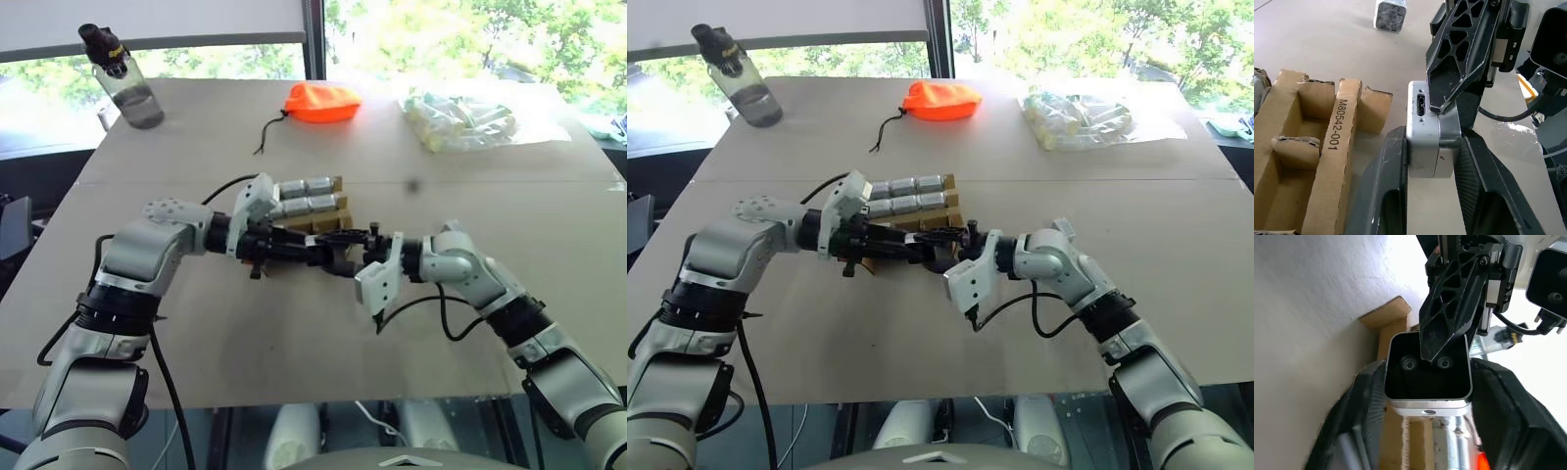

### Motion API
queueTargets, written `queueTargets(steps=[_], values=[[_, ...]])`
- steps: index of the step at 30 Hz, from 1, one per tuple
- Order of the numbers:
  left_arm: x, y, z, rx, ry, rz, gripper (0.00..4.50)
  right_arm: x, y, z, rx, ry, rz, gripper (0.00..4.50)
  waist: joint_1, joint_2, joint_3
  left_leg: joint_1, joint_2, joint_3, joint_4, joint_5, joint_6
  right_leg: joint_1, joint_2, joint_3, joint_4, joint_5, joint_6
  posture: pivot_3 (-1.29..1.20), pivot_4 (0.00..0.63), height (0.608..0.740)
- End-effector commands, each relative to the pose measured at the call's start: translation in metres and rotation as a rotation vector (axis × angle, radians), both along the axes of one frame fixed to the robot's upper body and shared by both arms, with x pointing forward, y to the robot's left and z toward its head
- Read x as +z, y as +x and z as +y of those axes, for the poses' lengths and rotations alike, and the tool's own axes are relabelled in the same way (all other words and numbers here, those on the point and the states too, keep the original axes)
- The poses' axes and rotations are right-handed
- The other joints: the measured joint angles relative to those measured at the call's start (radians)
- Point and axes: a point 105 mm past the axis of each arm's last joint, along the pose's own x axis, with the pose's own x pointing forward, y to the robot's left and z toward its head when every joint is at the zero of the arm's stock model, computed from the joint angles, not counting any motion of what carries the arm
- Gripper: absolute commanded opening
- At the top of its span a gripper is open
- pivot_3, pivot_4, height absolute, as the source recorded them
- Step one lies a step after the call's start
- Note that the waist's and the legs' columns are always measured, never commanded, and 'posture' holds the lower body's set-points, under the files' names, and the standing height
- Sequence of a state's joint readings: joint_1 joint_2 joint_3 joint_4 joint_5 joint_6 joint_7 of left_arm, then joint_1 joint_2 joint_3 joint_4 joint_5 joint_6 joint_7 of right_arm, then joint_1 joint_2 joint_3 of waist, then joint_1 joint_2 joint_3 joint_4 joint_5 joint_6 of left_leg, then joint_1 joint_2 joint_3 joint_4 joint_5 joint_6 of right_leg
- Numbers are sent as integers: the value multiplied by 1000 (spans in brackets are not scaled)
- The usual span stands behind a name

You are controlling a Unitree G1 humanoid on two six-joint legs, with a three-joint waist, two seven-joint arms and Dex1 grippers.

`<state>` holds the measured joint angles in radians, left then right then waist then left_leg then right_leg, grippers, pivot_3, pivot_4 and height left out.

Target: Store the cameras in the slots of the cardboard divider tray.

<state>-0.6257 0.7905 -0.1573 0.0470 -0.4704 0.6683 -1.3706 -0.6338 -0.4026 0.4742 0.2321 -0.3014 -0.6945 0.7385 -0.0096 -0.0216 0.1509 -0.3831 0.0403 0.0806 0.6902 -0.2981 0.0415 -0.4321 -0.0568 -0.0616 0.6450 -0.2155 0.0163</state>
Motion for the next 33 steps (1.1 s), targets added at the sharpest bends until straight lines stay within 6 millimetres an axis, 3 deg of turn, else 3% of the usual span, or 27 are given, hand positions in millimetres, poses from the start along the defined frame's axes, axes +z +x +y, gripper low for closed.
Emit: queueTargets(steps=[1, 2, 5, 13, 18, 23, 26, 33], values=[[14, -1, -1, -26, -11, -65, 745, 4, -9, -1, 23, 7, 85, 4240, 1, 0, 0, 0, 0, 0, 0, 0, 0, 0, 0, 0, 0, 0, 0, 0, 150, 726], [15, 0, -1, -23, -16, -70, 745, 4, -10, -2, 24, 10, 84, 4500, 0, 0, 0, 0, 0, 0, 0, 0, 0, 0, -1, 0, 0, 0, 0, 0, 150, 726], [19, 4, 1, -17, -33, -108, 745, 4, -13, -9, 2, 57, 152, 4500, -1, 0, 0, 0, 0, 0, 0, 0, 0, 0, -1, 0, 0, 0, 0, 0, 150, 726], [40, 41, 24, 101, -77, -366, 745, -6, -28, -49, -171, 387, 664, 4500, 17, 0, 0, 0, 0, -1, 0, 0, 0, 1, -2, -2, 0, 0, 0, 0, 150, 726], [36, 58, 37, 132, -26, -479, 745, -20, -44, -68, -259, 586, 951, 4500, 22, 0, 0, 1, -1, 0, 0, 0, 0, 1, -1, -1, 0, 0, 0, 0, 150, 726], [25, 57, 43, 85, -34, -458, 745, -24, -54, -84, -322, 693, 1043, 4500, 21, 0, 0, 0, -1, 0, 0, 0, 0, 1, 0, -1, 0, 0, 0, 0, 150, 726], [25, 58, 42, 80, -115, -423, 745, -23, -57, -91, -341, 744, 1074, 4500, 23, -1, 0, 0, -1, 0, 0, 0, 0, 1, 0, -1, 0, 0, 0, 0, 150, 726], [13, 61, 34, 28, -128, -395, 745, -38, -71, -104, -426, 785, 1146, 4500, 24, -1, -1, -1, -2, -2, 1, 0, 1, 1, 0, -2, 0, 0, 0, 0, 150, 726]])
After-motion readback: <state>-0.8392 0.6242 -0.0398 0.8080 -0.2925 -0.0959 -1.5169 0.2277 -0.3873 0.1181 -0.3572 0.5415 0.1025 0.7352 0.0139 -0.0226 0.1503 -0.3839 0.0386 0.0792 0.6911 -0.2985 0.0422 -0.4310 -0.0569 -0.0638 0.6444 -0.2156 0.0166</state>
